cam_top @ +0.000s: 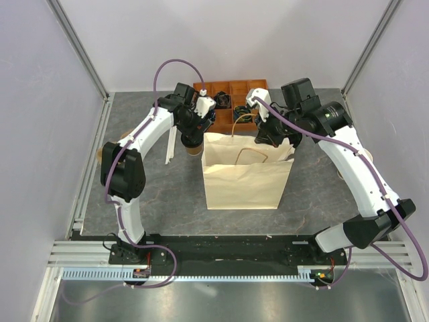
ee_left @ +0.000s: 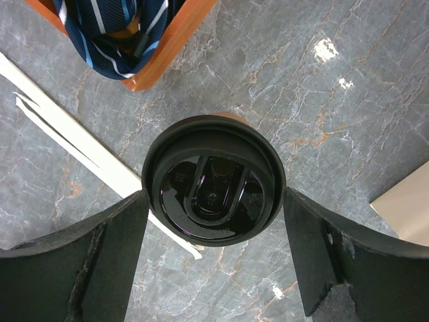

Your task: Pack the takeout coffee

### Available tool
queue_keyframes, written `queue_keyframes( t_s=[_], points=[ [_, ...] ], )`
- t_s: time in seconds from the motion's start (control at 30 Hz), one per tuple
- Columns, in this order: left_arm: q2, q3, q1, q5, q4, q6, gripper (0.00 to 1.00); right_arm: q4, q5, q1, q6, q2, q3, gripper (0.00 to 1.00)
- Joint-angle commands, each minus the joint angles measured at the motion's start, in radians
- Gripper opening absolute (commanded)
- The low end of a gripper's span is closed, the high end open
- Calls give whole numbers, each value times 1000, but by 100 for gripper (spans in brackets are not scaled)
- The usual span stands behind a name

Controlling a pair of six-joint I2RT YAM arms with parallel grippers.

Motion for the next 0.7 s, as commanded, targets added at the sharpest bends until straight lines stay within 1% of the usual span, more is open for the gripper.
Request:
queue_keyframes(
  t_s=[0.0,0.23,0.67],
  points=[
    [-48,-14,-4,0,27,43,88,9,-20,0,-1,0,41,0],
    [-38,-40,-4,4,37,51,86,9,-18,0,2,-2,39,0],
    [-36,-93,-10,-43,87,76,82,9,-18,0,5,8,45,0]
  ],
)
